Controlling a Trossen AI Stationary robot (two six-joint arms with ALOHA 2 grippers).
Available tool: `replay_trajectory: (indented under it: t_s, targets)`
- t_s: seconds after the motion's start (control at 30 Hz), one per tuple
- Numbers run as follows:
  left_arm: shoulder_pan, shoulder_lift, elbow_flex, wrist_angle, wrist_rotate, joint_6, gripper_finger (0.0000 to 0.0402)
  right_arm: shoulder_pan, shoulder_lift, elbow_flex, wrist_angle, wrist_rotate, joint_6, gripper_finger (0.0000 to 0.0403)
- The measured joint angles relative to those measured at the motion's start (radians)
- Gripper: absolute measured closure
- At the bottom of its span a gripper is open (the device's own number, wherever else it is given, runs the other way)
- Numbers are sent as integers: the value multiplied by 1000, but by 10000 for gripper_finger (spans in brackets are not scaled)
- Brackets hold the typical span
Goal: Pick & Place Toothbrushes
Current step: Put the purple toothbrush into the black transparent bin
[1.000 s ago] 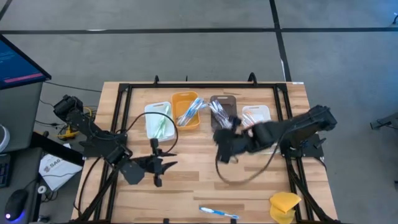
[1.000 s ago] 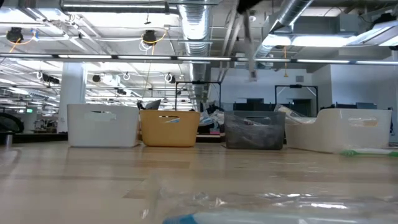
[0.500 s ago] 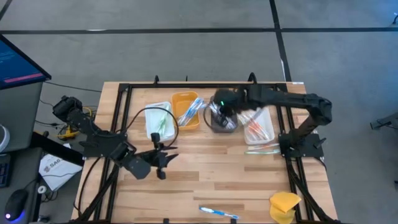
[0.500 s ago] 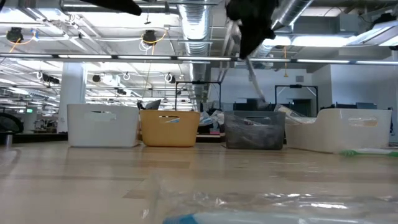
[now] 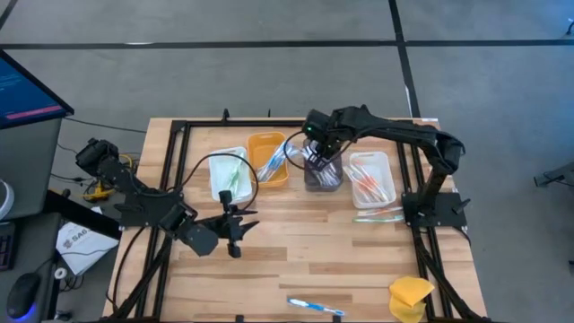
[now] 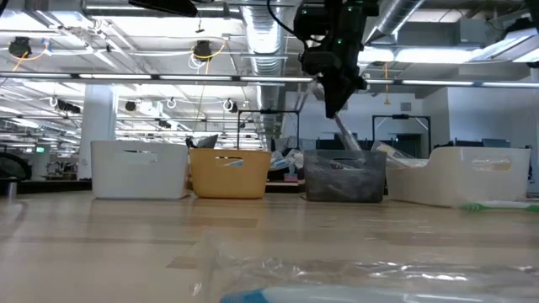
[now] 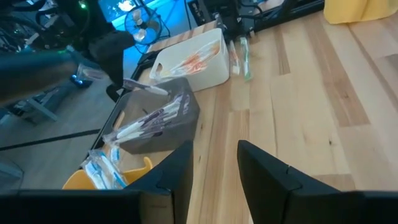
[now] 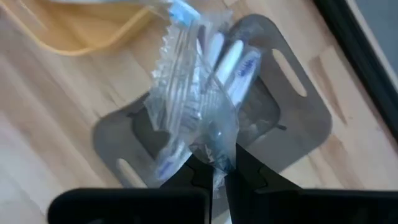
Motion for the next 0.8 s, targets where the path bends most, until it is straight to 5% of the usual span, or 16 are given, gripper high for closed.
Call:
replay_trajectory:
  t_s: [0.8]
  targets:
    - [0, 0, 0, 21, -1, 0, 284, 19, 0, 0, 38, -94, 1, 374]
